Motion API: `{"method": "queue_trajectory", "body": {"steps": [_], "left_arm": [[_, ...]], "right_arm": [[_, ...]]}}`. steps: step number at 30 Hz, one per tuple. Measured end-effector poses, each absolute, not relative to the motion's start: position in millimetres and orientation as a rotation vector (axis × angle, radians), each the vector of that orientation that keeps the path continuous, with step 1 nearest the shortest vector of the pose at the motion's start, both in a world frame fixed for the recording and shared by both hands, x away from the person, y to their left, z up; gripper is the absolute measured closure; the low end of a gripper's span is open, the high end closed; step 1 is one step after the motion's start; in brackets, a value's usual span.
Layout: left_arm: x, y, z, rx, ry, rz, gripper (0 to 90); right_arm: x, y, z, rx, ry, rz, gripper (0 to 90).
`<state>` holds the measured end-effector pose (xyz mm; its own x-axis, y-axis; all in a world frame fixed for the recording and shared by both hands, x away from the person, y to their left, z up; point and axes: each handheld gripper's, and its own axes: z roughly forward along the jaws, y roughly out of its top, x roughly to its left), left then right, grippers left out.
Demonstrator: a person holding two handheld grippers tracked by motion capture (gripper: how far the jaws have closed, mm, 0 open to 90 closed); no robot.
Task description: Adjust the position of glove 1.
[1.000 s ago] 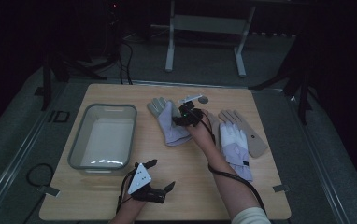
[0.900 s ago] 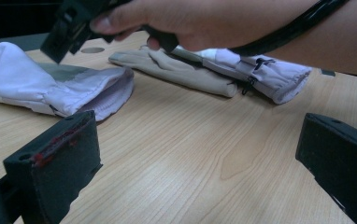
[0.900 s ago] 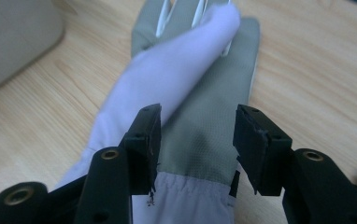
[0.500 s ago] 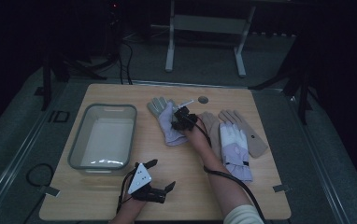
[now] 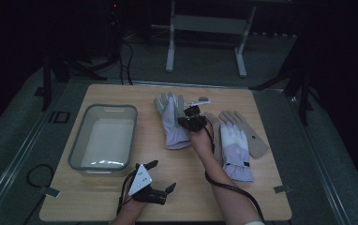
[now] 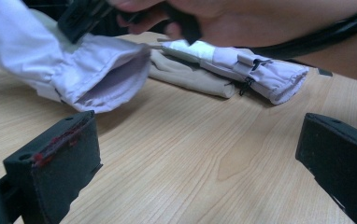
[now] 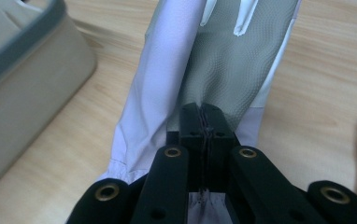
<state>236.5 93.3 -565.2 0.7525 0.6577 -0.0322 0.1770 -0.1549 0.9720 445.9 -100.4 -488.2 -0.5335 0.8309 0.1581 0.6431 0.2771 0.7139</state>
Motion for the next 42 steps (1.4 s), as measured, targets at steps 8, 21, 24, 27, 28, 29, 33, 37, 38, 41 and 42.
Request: {"method": "queue_trajectory", "body": {"steps": [8,21,24,27,28,29,33,37,38,41,42], "left_arm": [[237,94,-565,1.706,0.670,0.481,0.0],[237,93,-565,1.710,0.671,0.487,0.0],[237,93,-565,1.711,0.671,0.487,0.0],[237,93,-565,1.711,0.672,0.487,0.0],[237,93,-565,1.710,0.672,0.486,0.0],[237,93,-565,1.710,0.672,0.486,0.0],[237,93,-565,1.711,0.671,0.485,0.0],[237,93,-565,1.711,0.670,0.483,0.0],[237,93,-565,1.711,0.670,0.484,0.0],[237,93,-565,1.712,0.671,0.482,0.0],[237,93,-565,1.711,0.670,0.482,0.0]], "right_arm": [[404,-125,-479,1.449,2.218,1.119,88.4],[351,-163,-498,1.558,2.177,1.110,88.2],[349,-165,-509,1.578,2.178,1.074,88.1],[350,-166,-520,1.591,2.179,1.027,87.3],[351,-167,-524,1.588,2.182,1.018,85.6],[352,-166,-527,1.576,2.187,1.001,82.9],[351,-165,-535,1.553,2.192,0.981,72.3],[349,-164,-535,1.539,2.199,0.988,64.3],[349,-164,-533,1.531,2.199,0.986,62.2],[347,-165,-525,1.503,2.194,1.001,55.8],[347,-167,-522,1.486,2.203,0.999,53.6]]}}
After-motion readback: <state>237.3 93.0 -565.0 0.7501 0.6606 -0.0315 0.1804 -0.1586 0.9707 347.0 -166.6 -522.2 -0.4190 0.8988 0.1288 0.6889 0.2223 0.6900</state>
